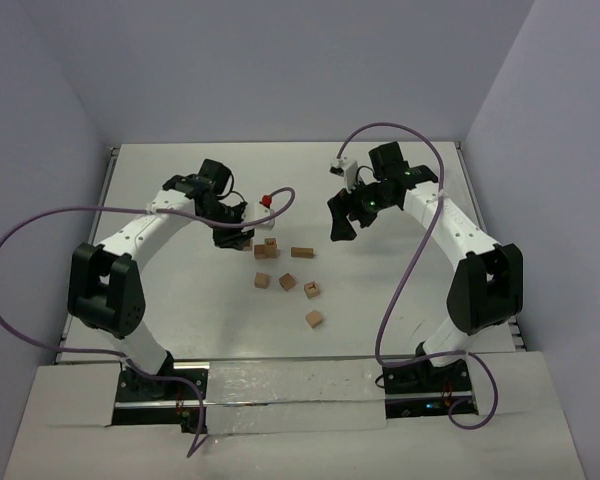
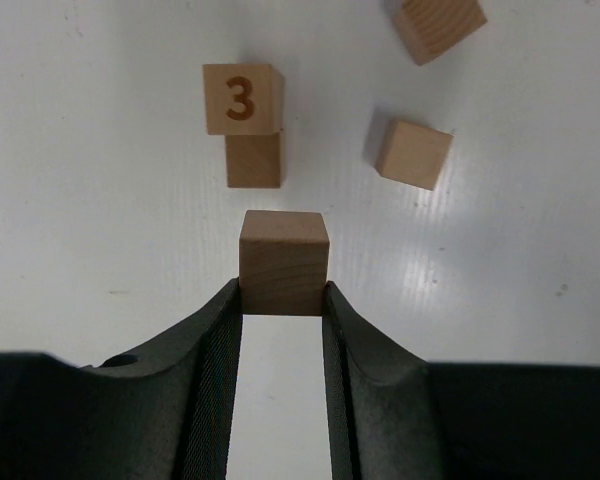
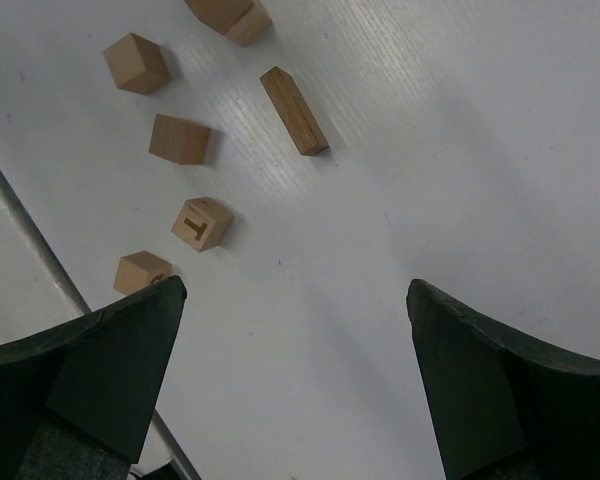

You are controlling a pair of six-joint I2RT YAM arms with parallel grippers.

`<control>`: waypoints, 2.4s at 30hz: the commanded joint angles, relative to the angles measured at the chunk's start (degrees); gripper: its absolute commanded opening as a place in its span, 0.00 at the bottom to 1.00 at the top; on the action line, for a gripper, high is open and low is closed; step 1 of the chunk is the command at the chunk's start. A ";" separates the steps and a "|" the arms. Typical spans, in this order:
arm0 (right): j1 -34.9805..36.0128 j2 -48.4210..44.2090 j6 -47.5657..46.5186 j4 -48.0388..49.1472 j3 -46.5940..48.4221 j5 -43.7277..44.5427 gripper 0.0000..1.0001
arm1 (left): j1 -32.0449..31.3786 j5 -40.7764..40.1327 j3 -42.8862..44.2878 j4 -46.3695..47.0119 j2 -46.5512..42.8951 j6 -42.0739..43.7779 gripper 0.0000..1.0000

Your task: Build the wood block tower

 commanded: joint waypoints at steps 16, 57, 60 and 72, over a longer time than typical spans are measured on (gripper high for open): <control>-2.03 2.13 -2.09 -2.73 4.36 -1.69 1.00 | -0.35 3.60 6.86 1.66 9.17 6.65 0.16; -2.79 2.83 -2.76 -3.98 5.31 -2.23 1.00 | -2.45 0.77 10.00 4.49 15.89 2.97 0.30; -2.79 2.91 -2.81 -4.01 5.31 -2.35 1.00 | -2.60 0.86 10.09 4.32 15.95 2.94 0.30; -2.87 3.15 -2.88 -4.24 5.84 -2.79 1.00 | -3.13 0.41 10.35 4.00 16.62 2.27 0.33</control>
